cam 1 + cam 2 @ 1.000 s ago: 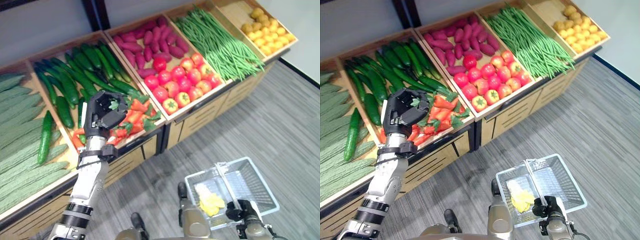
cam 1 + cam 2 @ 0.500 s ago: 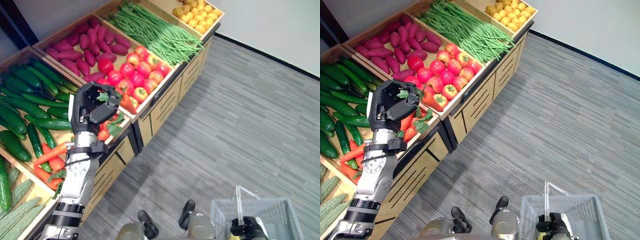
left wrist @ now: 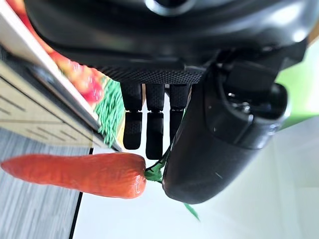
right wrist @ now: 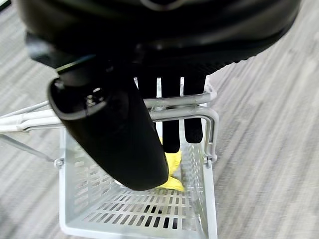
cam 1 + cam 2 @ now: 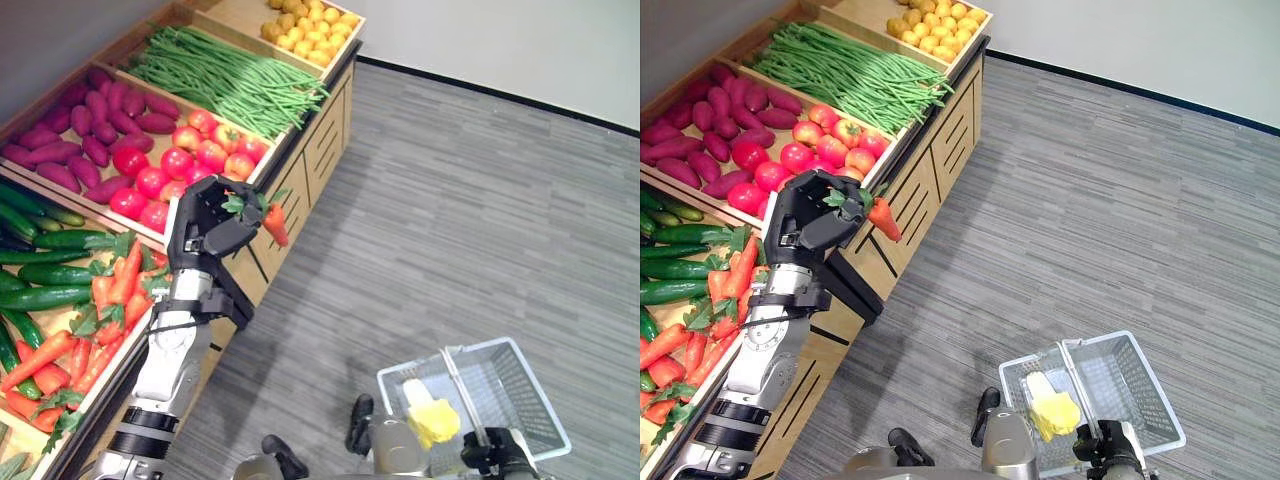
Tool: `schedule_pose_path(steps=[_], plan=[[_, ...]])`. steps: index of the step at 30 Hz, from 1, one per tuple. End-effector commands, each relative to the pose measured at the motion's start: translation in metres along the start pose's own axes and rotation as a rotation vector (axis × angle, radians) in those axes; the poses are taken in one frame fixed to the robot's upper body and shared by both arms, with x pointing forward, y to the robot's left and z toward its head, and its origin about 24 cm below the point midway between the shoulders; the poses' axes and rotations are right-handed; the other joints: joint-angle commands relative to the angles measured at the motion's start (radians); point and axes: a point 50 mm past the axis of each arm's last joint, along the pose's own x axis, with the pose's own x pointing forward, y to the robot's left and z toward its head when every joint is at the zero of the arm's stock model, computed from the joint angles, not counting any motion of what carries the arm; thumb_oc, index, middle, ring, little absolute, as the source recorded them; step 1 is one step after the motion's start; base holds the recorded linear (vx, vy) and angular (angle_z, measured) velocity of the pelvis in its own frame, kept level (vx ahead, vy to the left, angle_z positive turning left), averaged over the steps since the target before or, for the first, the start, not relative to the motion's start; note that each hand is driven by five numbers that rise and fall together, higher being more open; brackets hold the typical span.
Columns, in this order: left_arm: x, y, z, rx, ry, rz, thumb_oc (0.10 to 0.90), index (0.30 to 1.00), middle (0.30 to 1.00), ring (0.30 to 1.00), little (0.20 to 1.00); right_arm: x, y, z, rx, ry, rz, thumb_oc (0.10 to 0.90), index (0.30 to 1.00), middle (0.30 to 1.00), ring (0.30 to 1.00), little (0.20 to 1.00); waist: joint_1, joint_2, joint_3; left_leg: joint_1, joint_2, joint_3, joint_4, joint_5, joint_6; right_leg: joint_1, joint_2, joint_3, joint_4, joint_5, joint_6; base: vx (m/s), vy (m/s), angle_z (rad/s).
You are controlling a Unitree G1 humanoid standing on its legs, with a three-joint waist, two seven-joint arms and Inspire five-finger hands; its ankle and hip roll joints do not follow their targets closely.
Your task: Get the vegetables into the basket
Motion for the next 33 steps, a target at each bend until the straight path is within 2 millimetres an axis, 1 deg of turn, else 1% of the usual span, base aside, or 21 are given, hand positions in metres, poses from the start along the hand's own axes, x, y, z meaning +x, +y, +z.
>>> schedule_pose_path(steps=[1,2,3,4,5,6,8,12,13,15,16,18,20,23,24,26,29,30,31,32,33], plan=[[0.02,-0.025,0.065,-0.062,-0.358,-0.112,0.4,0.3,0.3,0.3,0.3,0.008,-0.037,0.024,-0.005,-0.097,-0.122,0.4,0.3,0.3,0.3,0.3,0.028,-0.002,0.01,-0.063,-0.028,-0.248,-0.047,0.105,-0.039,0.062,-0.015,0.093,-0.092,0.043,0.094,-0.04,0.049,-1.13],[0.021,-0.025,0.065,-0.064,-0.36,-0.108,0.4,0.3,0.3,0.3,0.3,0.009,-0.037,0.028,-0.011,-0.109,-0.123,0.4,0.3,0.3,0.3,0.3,0.039,-0.006,0.015,-0.084,-0.063,-0.325,-0.078,0.081,-0.02,0.055,-0.01,0.131,-0.091,0.047,0.098,0.09,0.07,-1.17],[0.021,-0.025,0.065,-0.059,-0.366,-0.105,0.4,0.3,0.3,0.3,0.3,0.01,-0.039,0.031,-0.018,-0.117,-0.124,0.4,0.3,0.3,0.3,0.3,0.052,-0.011,0.015,-0.096,-0.087,-0.419,-0.158,0.062,-0.001,0.049,0.0,0.184,-0.095,0.046,0.109,0.09,0.067,-0.86],[0.022,-0.025,0.065,-0.059,-0.366,-0.106,0.4,0.3,0.3,0.3,0.3,0.01,-0.039,0.031,-0.018,-0.117,-0.124,0.4,0.3,0.3,0.3,0.3,0.052,-0.012,0.011,-0.098,-0.09,-0.418,-0.164,0.068,0.0,0.045,-0.002,0.184,-0.098,0.049,0.109,0.11,0.085,-0.26],[0.022,-0.026,0.065,-0.066,-0.368,-0.106,0.4,0.3,0.3,0.3,0.3,0.01,-0.041,0.033,-0.025,-0.122,-0.131,0.4,0.3,0.3,0.3,0.3,0.064,-0.013,0.012,-0.114,-0.099,-0.485,-0.215,0.062,0.002,0.045,0.004,0.214,-0.097,0.045,0.115,0.09,0.085,-0.62],[0.022,-0.026,0.065,-0.063,-0.374,-0.103,0.4,0.3,0.3,0.3,0.3,0.01,-0.042,0.034,-0.03,-0.128,-0.133,0.4,0.3,0.3,0.3,0.3,0.079,-0.01,0.014,-0.133,-0.116,-0.57,-0.273,0.087,0.002,0.045,0.014,0.243,-0.101,0.045,0.119,0.12,0.114,-0.82],[0.022,-0.028,0.066,-0.069,-0.38,-0.111,0.4,0.3,0.3,0.3,0.3,0.011,-0.046,0.034,-0.038,-0.119,-0.148,0.4,0.3,0.3,0.3,0.3,0.098,0.004,0.013,-0.151,-0.129,-0.668,-0.352,0.139,-0.003,0.047,0.031,0.293,-0.098,0.038,0.122,0.14,0.164,-0.84],[0.024,-0.031,0.068,-0.081,-0.383,-0.141,0.4,0.3,0.3,0.3,0.3,0.011,-0.045,0.031,-0.046,-0.109,-0.139,0.4,0.3,0.3,0.3,0.3,0.086,0.0,0.003,-0.133,-0.143,-0.626,-0.346,0.116,0.015,0.036,0.016,0.32,-0.068,0.032,0.132,0.11,0.223,-0.61],[0.025,-0.034,0.068,-0.073,-0.386,-0.159,0.4,0.3,0.3,0.3,0.3,0.011,-0.044,0.029,-0.038,-0.103,-0.136,0.4,0.3,0.3,0.3,0.3,0.079,-0.012,-0.004,-0.124,-0.168,-0.598,-0.338,0.096,0.034,0.028,-0.005,0.347,-0.067,0.044,0.148,0.09,0.235,-0.54],[0.025,-0.034,0.068,-0.073,-0.386,-0.159,0.4,0.3,0.3,0.3,0.3,0.011,-0.044,0.029,-0.037,-0.102,-0.136,0.4,0.3,0.3,0.3,0.3,0.082,-0.013,-0.004,-0.122,-0.169,-0.596,-0.339,0.096,0.034,0.027,-0.006,0.349,-0.067,0.044,0.149,0.06,0.167,-0.49],[0.025,-0.036,0.069,-0.076,-0.387,-0.172,0.4,0.3,0.3,0.3,0.3,0.01,-0.042,0.026,-0.03,-0.093,-0.129,0.4,0.3,0.3,0.3,0.3,0.079,-0.023,-0.01,-0.111,-0.181,-0.563,-0.343,0.088,0.044,0.025,-0.024,0.359,-0.075,0.053,0.163,0.07,0.235,-0.37],[0.026,-0.037,0.069,-0.079,-0.389,-0.179,0.4,0.3,0.3,0.3,0.3,0.01,-0.04,0.025,-0.023,-0.087,-0.13,0.4,0.3,0.3,0.3,0.3,0.076,-0.027,-0.014,-0.104,-0.193,-0.549,-0.348,0.081,0.053,0.021,-0.035,0.368,-0.077,0.059,0.173,0.06,0.213,-0.32],[0.026,-0.037,0.068,-0.073,-0.378,-0.183,0.4,0.3,0.3,0.3,0.3,0.009,-0.035,0.022,0.002,-0.071,-0.125,0.4,0.3,0.3,0.3,0.3,0.075,-0.037,-0.019,-0.09,-0.209,-0.516,-0.356,0.068,0.066,0.009,-0.055,0.374,-0.074,0.081,0.191,0.04,0.201,-0.23],[0.022,-0.03,0.065,-0.062,-0.357,-0.176,0.4,0.3,0.3,0.3,0.3,0.01,-0.031,0.024,0.001,-0.067,-0.112,0.4,0.3,0.3,0.3,0.3,0.09,-0.051,-0.018,-0.062,-0.221,-0.471,-0.376,0.059,0.077,-0.009,-0.079,0.331,-0.066,0.148,0.218,0.03,0.126,-0.41],[0.021,-0.029,0.065,-0.06,-0.352,-0.183,0.4,0.3,0.3,0.3,0.3,0.01,-0.033,0.023,-0.012,-0.065,-0.114,0.4,0.3,0.3,0.3,0.3,0.089,-0.054,-0.023,-0.052,-0.226,-0.465,-0.393,0.066,0.077,-0.001,-0.084,0.331,-0.09,0.174,0.227,0.05,0.069,-0.41],[0.019,-0.03,0.063,-0.057,-0.341,-0.197,0.4,0.3,0.3,0.3,0.3,0.01,-0.038,0.019,-0.017,-0.047,-0.124,0.4,0.3,0.3,0.3,0.3,0.092,-0.056,-0.035,-0.044,-0.232,-0.464,-0.408,0.066,0.075,0.012,-0.094,0.324,-0.131,0.183,0.225,0.06,0.03,0.03],[0.018,-0.033,0.064,-0.067,-0.34,-0.226,0.4,0.3,0.3,0.3,0.3,0.011,-0.053,0.018,-0.027,-0.035,-0.161,0.4,0.3,0.3,0.3,0.3,0.094,-0.054,-0.06,-0.039,-0.24,-0.467,-0.422,0.066,0.072,0.035,-0.109,0.305,-0.196,0.2,0.228,0.05,0.013,0.07],[0.017,-0.036,0.064,-0.068,-0.339,-0.252,0.4,0.3,0.3,0.3,0.3,0.012,-0.065,0.024,-0.033,-0.049,-0.185,0.4,0.3,0.3,0.3,0.3,0.099,-0.056,-0.071,-0.037,-0.244,-0.467,-0.429,0.069,0.068,0.05,-0.115,0.296,-0.222,0.209,0.23,0.04,0.01,0.03],[0.017,-0.036,0.064,-0.068,-0.339,-0.252,0.4,0.3,0.3,0.3,0.3,0.012,-0.065,0.024,-0.033,-0.049,-0.185,0.4,0.3,0.3,0.3,0.3,0.099,-0.056,-0.071,-0.037,-0.244,-0.467,-0.429,0.069,0.068,0.05,-0.115,0.296,-0.223,0.209,0.23,0.0,0.0,0.0],[0.017,-0.038,0.064,-0.067,-0.336,-0.269,0.4,0.3,0.3,0.3,0.3,0.013,-0.073,0.03,-0.042,-0.068,-0.2,0.4,0.3,0.3,0.3,0.3,0.101,-0.058,-0.076,-0.036,-0.245,-0.468,-0.43,0.07,0.068,0.056,-0.117,0.293,-0.23,0.211,0.232,0.0,0.0,0.0],[0.016,-0.039,0.063,-0.063,-0.327,-0.295,0.4,0.3,0.3,0.3,0.3,0.015,-0.087,0.045,-0.064,-0.116,-0.231,0.4,0.3,0.3,0.3,0.3,0.103,-0.061,-0.082,-0.033,-0.248,-0.471,-0.435,0.072,0.067,0.063,-0.119,0.291,-0.237,0.213,0.233,0.02,0.0,0.04]])
